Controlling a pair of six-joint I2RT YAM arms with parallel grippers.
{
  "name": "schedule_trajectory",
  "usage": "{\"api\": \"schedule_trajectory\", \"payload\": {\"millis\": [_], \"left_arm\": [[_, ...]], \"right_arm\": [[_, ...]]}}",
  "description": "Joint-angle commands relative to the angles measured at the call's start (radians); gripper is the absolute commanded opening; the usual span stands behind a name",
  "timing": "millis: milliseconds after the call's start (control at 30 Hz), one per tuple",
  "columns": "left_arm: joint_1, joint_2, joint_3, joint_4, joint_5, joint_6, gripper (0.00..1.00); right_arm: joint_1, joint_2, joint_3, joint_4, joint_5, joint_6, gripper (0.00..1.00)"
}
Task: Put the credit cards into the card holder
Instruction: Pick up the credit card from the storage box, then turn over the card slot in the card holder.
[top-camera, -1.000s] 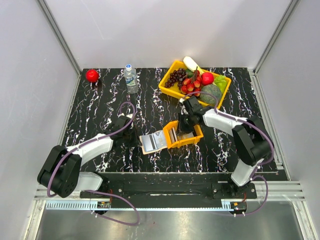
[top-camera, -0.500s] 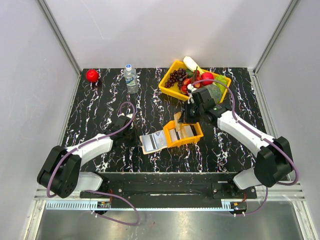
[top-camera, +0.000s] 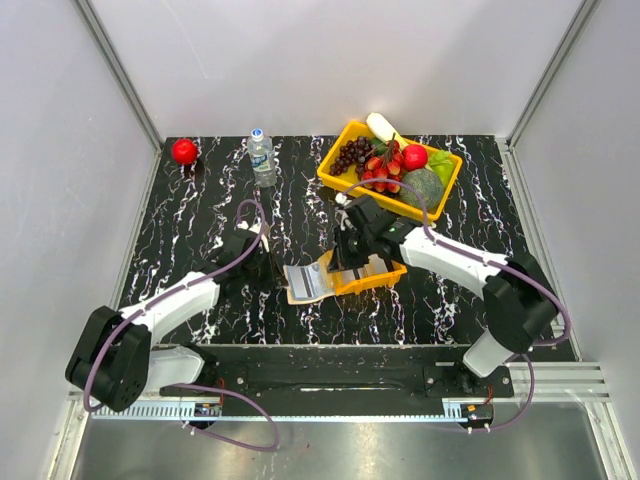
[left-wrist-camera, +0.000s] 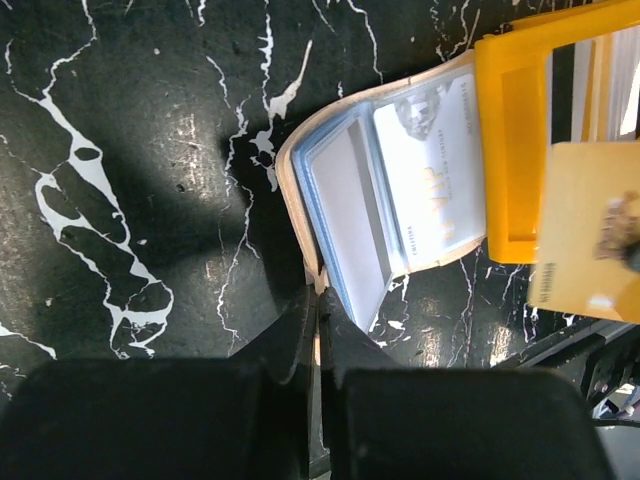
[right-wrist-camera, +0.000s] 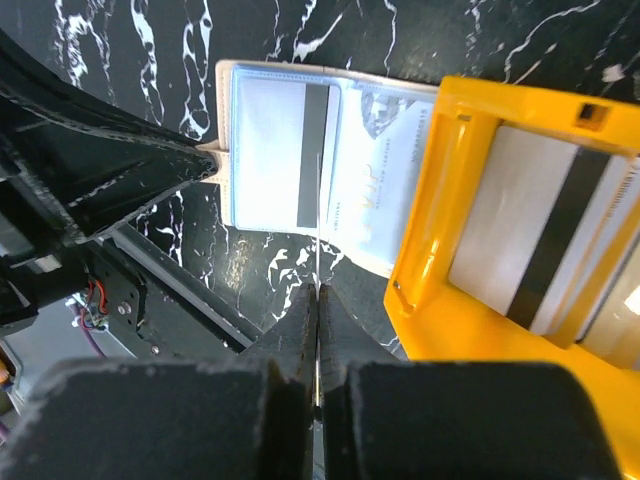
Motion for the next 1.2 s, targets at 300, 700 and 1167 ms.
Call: {"api": "schedule_trajectory", "payload": {"millis": [300,700,1167], "left_arm": [[-0.002,-0.075,0.009,0.124,0.153,-0.005,0.00],[-0.002,-0.057,0.014,0.110,0.137,-0.002,0.00],[-0.002,-0.078,0.009,0.082,0.099,-0.005,0.00]], "right_arm": [[0.047,0.149,0.084,0.079,0.024,0.041,0.00],[0.066,0.048,0.078,0.072,0.078,0.076,0.00],[0.227,0.031,0.061,0.155,0.412,0.223,0.00]]}}
